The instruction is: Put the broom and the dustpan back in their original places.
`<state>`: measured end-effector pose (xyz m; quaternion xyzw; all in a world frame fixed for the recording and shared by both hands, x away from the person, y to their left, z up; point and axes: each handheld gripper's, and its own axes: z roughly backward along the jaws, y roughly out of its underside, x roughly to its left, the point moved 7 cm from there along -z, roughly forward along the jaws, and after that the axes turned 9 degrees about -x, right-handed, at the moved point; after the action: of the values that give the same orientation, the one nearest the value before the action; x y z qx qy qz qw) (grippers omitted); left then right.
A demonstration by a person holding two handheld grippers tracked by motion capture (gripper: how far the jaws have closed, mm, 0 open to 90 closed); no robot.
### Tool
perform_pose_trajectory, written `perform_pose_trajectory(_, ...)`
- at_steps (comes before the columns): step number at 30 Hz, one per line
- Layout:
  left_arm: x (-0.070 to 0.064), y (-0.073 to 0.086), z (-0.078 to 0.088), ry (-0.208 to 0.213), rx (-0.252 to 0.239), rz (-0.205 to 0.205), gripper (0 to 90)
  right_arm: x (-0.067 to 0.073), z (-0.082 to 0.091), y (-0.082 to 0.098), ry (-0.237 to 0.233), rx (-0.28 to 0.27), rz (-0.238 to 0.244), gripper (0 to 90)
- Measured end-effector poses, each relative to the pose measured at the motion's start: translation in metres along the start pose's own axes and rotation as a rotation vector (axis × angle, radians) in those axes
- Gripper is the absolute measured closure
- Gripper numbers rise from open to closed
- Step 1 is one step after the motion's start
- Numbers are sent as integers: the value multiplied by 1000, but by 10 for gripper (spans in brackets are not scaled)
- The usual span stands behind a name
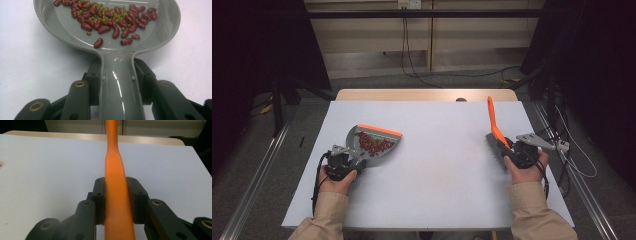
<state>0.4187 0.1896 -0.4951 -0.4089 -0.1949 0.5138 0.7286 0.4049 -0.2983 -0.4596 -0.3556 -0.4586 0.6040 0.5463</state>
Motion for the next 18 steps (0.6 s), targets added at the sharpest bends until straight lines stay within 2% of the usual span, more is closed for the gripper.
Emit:
perform_pose_trajectory(9,5,0,-2,-23,3,27,627,-10,0,3,74,15,37,711)
perform_pose_trajectory(12,4,1,-4,-30,1,10,623,-12,-1,7,93,31,51,711)
perform_pose_trajectory(15,1,0,-4,-13,-8,19,614,-9,-2,8,85,30,60,710)
perform_pose_trajectory(18,-6,0,-3,1,-17,19,563,-3,-3,9,69,30,65,704)
